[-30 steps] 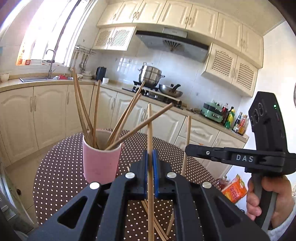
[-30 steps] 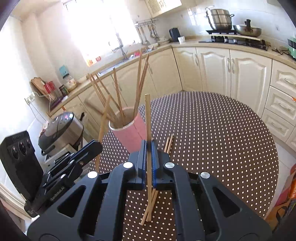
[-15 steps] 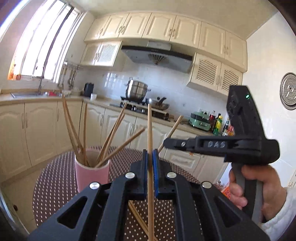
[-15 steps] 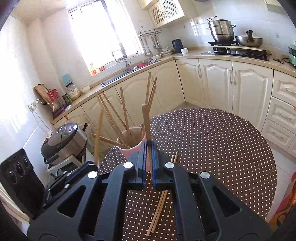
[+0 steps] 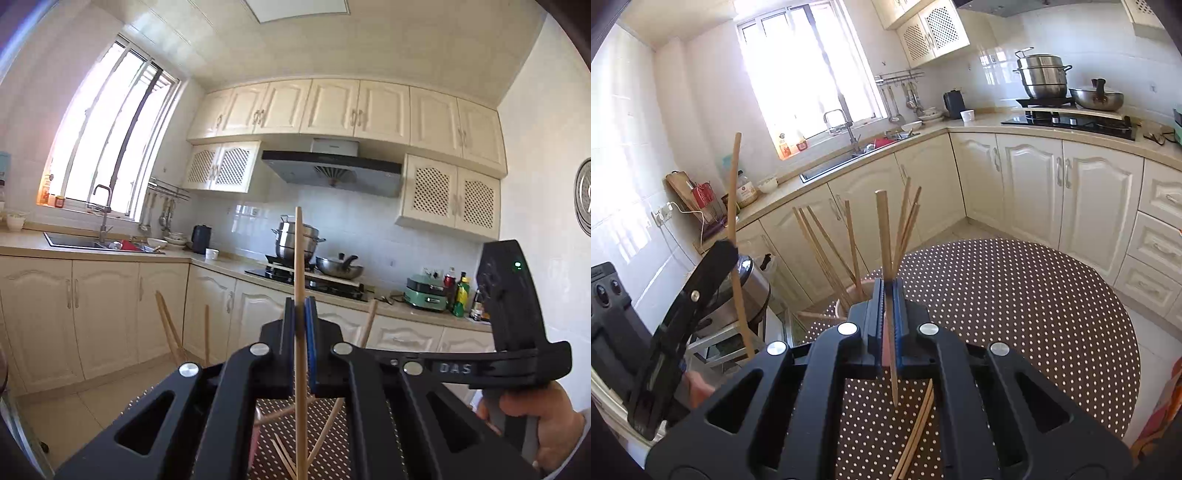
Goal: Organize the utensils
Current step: 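Carry both held chopsticks over the pink cup and lower them in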
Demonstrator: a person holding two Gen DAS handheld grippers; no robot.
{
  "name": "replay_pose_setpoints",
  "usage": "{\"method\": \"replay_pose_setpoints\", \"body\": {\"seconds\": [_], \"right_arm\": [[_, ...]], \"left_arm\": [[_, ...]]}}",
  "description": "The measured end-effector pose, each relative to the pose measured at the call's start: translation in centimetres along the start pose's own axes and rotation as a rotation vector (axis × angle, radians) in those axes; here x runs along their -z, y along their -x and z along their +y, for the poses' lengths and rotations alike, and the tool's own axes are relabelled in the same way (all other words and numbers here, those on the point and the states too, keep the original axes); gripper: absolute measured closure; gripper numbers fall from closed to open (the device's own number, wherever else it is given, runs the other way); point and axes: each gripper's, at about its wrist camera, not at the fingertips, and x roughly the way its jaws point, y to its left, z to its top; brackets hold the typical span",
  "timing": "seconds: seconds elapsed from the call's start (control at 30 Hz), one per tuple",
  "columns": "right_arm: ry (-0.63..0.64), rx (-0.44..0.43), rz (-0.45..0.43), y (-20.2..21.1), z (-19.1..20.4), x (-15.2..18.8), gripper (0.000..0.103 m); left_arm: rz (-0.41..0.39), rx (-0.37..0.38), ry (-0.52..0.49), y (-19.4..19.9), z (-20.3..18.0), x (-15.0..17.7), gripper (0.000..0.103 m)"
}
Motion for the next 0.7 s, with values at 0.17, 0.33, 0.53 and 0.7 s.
{"method": "replay_pose_setpoints", "body": {"seconds": [0.17, 0.33, 0.53, 0.7], "right_arm": [[0.018, -0.018, -0.026, -0.5, 0.6, -1.9, 0.098], [0.048, -0.039, -0.060, -0.6, 1.6, -4.4, 0.098], [0.094, -0.064, -0.088, -1.2, 2.8, -7.0, 0.099], [0.120, -0.054, -0.057, -3.4, 3.3, -7.6, 0.100]], "left_arm": [[-0.044, -0.055, 0.021, -1.9, 2.2, -0.8, 0.097], [-0.076, -0.098, 0.047, -4.6, 4.1, -1.2, 0.097], [-0.098, -0.156, 0.048, -7.8, 5.5, -0.9, 0.097], [-0.068, -0.161, 0.054, -10.4, 6.7, 0.0, 0.097]]}}
